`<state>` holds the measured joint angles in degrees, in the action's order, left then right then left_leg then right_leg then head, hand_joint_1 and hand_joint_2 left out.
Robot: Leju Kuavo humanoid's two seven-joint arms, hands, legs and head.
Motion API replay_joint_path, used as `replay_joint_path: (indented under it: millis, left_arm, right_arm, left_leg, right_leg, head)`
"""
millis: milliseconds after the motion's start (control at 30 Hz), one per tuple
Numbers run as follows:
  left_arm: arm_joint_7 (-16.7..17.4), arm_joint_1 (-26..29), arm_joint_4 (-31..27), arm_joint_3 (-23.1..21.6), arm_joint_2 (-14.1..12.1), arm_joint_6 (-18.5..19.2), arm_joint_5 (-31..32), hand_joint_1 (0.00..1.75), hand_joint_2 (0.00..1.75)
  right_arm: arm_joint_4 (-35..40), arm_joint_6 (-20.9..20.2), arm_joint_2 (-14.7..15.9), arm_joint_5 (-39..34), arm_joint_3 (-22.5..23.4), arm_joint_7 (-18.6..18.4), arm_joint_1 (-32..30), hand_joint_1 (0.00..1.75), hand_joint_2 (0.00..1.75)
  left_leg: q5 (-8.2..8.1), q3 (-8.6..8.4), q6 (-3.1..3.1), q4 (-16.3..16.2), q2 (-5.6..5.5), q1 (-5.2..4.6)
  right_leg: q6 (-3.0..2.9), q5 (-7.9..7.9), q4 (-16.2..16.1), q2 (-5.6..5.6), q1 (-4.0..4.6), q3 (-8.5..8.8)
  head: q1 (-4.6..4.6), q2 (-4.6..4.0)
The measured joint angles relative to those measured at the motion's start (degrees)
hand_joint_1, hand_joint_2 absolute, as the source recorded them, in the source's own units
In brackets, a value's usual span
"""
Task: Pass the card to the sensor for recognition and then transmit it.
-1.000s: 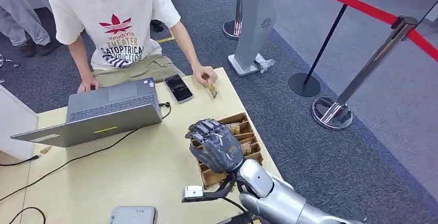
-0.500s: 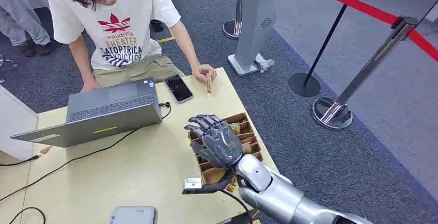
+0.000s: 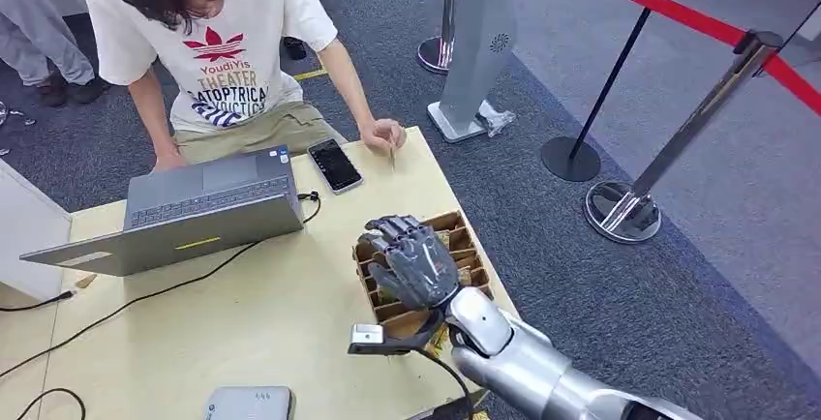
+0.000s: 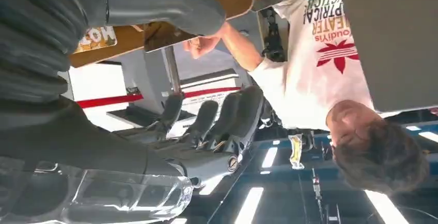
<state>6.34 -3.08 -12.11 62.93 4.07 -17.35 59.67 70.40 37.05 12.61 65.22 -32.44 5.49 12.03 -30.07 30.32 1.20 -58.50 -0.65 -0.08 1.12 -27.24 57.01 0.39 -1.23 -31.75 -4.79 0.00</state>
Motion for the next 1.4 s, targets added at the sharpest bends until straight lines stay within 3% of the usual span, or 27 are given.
replay_joint_path:
  millis: [100,367,433,533,667,733,833,1400]
  left_arm:
    - [-0.04,0.0,0.0,0.0,0.0,-0.09,0.15,0.0,1.75]
    - [-0.31,-0.01,0.0,0.02,0.0,-0.13,0.5,0.0,1.75]
    - [-0.46,-0.02,0.0,0.0,0.0,-0.13,0.52,0.0,1.75]
    - [-0.55,-0.01,0.0,0.02,0.0,-0.13,0.52,0.0,1.75]
    - [-0.61,-0.02,0.0,0.0,0.0,-0.13,0.74,0.0,1.75]
    - [-0.63,-0.02,0.0,0.0,0.0,-0.13,0.9,0.0,1.75]
    - [-0.72,-0.01,0.0,0.0,-0.02,-0.13,1.05,0.0,1.75]
    - [-1.0,-0.06,0.0,0.0,-0.02,-0.52,1.36,0.0,1.75]
  right_arm:
    - [-0.44,0.02,0.04,0.44,0.7,-0.11,-0.14,0.73,1.75]
    - [-1.53,-0.02,0.37,0.53,2.28,-0.35,-0.43,0.77,1.75]
    - [-1.84,-0.07,0.39,0.7,2.74,-0.39,-0.42,0.8,1.75]
    - [-2.25,-0.07,0.39,0.72,3.0,-0.48,-0.42,1.08,1.75]
    - [-2.71,0.0,0.39,0.77,3.39,-0.66,-0.43,1.15,1.75]
    - [-2.89,0.07,0.42,0.79,3.59,-0.74,-0.5,1.34,1.75]
    - [-2.91,0.17,0.42,1.1,4.05,-1.09,-0.9,1.45,1.75]
    - [-1.82,0.0,0.42,2.69,5.97,-1.44,-3.08,1.5,1.75]
  left_leg:
    - [0.0,-0.01,0.0,0.0,0.0,0.0]
    - [0.0,-0.01,0.0,0.0,0.0,0.0]
    - [0.0,-0.01,0.0,0.0,0.0,0.0]
    - [0.0,0.0,0.0,0.0,0.0,0.0]
    - [0.0,-0.01,0.0,0.0,0.0,0.0]
    - [0.0,-0.01,0.0,0.0,0.0,0.0]
    - [0.0,-0.01,0.0,0.0,0.0,0.0]
    - [0.0,-0.02,0.0,-0.01,0.0,0.0]
  right_leg:
    - [0.0,0.0,0.0,0.0,0.0,0.0]
    - [0.0,0.0,0.0,0.0,0.0,0.0]
    - [0.0,0.0,0.0,0.0,0.0,0.0]
    - [0.0,0.0,0.0,0.0,0.0,0.0]
    - [0.0,0.0,0.0,0.0,0.0,0.0]
    - [0.0,0.0,0.0,0.0,0.0,0.0]
    - [0.0,0.0,0.0,0.0,0.0,0.0]
    - [0.0,0.0,0.0,0.0,0.0,0.01]
  head:
    - [-0.02,0.0]
    - [0.0,0.0]
    - [0.0,0.0]
    - [-0.02,0.0]
    - [0.0,0.0]
    - [0.0,0.0]
    - [-0.02,0.0]
    - [0.0,0.0]
